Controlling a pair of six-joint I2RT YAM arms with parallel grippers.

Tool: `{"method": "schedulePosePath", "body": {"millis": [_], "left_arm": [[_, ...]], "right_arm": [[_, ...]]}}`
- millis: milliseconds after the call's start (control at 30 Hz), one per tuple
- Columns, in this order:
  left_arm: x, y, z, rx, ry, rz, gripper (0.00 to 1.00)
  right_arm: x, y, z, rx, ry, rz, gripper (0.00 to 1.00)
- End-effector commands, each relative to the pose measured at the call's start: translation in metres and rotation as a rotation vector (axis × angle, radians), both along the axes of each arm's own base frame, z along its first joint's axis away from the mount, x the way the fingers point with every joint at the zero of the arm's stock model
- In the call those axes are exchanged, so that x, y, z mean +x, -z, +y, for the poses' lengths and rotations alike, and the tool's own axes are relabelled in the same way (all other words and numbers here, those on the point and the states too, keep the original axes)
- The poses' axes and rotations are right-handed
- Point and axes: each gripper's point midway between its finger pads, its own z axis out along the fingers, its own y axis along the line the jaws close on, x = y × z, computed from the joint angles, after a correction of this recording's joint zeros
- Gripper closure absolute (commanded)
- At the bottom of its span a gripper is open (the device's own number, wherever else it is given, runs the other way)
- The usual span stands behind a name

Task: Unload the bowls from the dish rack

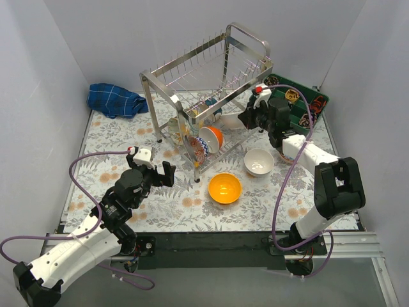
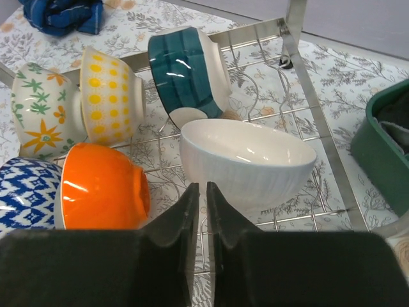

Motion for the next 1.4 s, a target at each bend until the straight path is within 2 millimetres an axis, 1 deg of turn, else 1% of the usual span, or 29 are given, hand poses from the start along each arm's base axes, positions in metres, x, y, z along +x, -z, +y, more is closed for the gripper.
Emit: {"method": "schedulePosePath", "body": {"millis": [0, 33, 67, 167, 233, 267, 333, 367, 467, 567, 700, 733, 800, 833, 1033, 1133, 1333, 1367], "left_arm": [[0.000, -0.010, 0.001, -0.016, 0.001, -0.019, 0.02], [0.000, -0.010, 0.000, -0.018, 0.000, -0.019, 0.02], [0.000, -0.009, 0.000, -0.015, 0.002, -0.016, 0.02], [0.000, -0.010, 0.000, -0.017, 0.002, -0.018, 0.02], [0.000, -0.010, 0.000, -0.019, 0.001, -0.017, 0.02], [0.000, -0.011, 0.000, -0.018, 0.002, -0.019, 0.02], [0.000, -0.010, 0.000, -0.019, 0.001, -0.017, 0.02], [0.000, -0.010, 0.000, -0.019, 0.003, -0.017, 0.02], [0.000, -0.011, 0.000, -0.019, 0.003, -0.017, 0.02], [0.000, -0.011, 0.001, -0.022, 0.001, -0.019, 0.02], [-0.001, -0.013, 0.001, -0.026, 0.001, -0.024, 0.02], [-0.001, -0.011, 0.001, -0.024, 0.001, -0.020, 0.02], [-0.001, -0.013, 0.001, -0.027, 0.004, -0.023, 0.02], [-0.001, -0.012, 0.001, -0.026, 0.004, -0.022, 0.02], [-0.002, -0.014, 0.001, -0.032, 0.002, -0.025, 0.02], [-0.002, -0.015, 0.002, -0.036, 0.000, -0.028, 0.02], [-0.002, -0.015, 0.002, -0.036, 0.000, -0.028, 0.02], [-0.002, -0.015, 0.002, -0.036, 0.000, -0.028, 0.02]], "right_arm": [[0.003, 0.000, -0.012, -0.017, 0.084, 0.004, 0.78], [0.003, 0.003, -0.015, -0.020, 0.106, 0.020, 0.75], [0.003, 0.003, -0.017, -0.013, 0.123, 0.028, 0.69], [0.001, 0.003, -0.021, 0.023, 0.169, 0.057, 0.57], [0.000, 0.003, -0.025, 0.060, 0.219, 0.082, 0.54], [0.002, 0.000, -0.028, 0.074, 0.243, 0.083, 0.51], [0.007, -0.002, -0.034, 0.098, 0.312, 0.090, 0.47], [0.011, -0.004, -0.039, 0.127, 0.362, 0.101, 0.43], [0.017, -0.009, -0.039, 0.198, 0.425, 0.126, 0.36], [0.023, -0.013, -0.038, 0.248, 0.463, 0.142, 0.32], [0.028, -0.005, -0.030, 0.261, 0.465, 0.170, 0.32], [0.028, 0.004, -0.029, 0.245, 0.464, 0.193, 0.32], [0.030, 0.009, -0.029, 0.227, 0.476, 0.210, 0.32], [0.030, 0.020, -0.029, 0.211, 0.484, 0.236, 0.32], [0.028, 0.048, -0.035, 0.153, 0.512, 0.286, 0.36], [0.027, 0.056, -0.039, 0.125, 0.524, 0.293, 0.39], [0.028, 0.069, -0.030, 0.090, 0.472, 0.338, 0.49], [0.028, 0.068, -0.028, 0.093, 0.466, 0.339, 0.54]]}}
